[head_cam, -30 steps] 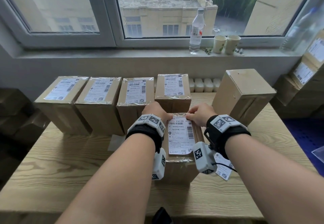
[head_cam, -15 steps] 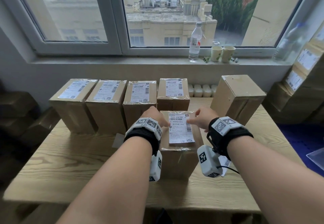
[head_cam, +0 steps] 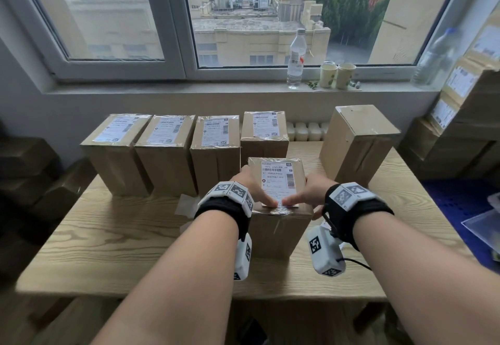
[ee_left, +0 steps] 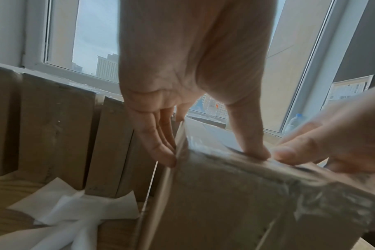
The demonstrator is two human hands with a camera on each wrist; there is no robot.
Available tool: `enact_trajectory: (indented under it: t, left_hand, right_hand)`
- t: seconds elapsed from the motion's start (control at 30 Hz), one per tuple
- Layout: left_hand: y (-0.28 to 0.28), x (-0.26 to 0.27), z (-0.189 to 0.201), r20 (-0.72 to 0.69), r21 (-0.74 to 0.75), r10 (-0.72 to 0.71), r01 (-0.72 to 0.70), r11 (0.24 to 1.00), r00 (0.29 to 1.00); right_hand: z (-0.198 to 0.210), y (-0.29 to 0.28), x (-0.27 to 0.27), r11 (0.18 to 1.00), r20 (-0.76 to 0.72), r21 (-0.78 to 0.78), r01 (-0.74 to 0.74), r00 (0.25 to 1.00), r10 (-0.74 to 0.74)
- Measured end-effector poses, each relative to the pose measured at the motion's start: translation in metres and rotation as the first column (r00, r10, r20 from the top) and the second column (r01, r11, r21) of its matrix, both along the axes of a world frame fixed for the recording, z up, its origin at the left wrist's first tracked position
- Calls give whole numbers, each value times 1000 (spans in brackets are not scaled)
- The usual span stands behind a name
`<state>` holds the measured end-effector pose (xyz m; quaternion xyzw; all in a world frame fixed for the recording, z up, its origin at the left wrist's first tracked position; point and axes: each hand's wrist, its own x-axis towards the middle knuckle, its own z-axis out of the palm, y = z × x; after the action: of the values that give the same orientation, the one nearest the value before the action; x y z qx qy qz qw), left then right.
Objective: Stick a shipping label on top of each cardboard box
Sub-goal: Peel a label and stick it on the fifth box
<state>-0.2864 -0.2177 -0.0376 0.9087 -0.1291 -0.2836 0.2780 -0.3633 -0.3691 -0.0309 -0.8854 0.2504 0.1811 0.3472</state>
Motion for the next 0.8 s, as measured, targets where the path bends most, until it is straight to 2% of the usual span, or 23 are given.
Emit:
enact_trajectory:
  t: [0.07, 0.17, 0.37, 0.63, 0.8]
  left_hand:
    - [-2, 4, -13, 14, -32, -18, 19, 999, 1000]
    - [5, -9, 4, 10, -20, -50, 51, 999, 999]
    - [20, -5, 7, -128, -70, 39, -48, 996, 991]
    - [19, 0, 1, -228, -231, 202, -254, 939, 952]
    - [2, -3, 16, -207, -304, 200, -258, 917, 958]
  right_hand:
    - [1, 0, -3, 1000, -6, 23, -19, 1000, 19]
    - [1, -1, -4, 999, -21, 47, 7, 1000, -6]
    - [-3, -6, -8, 979, -15, 175, 104, 995, -103]
    - [0, -8, -4, 973, 43, 126, 194, 979, -201]
    - [14, -30, -5, 960, 95, -40, 277, 957, -272]
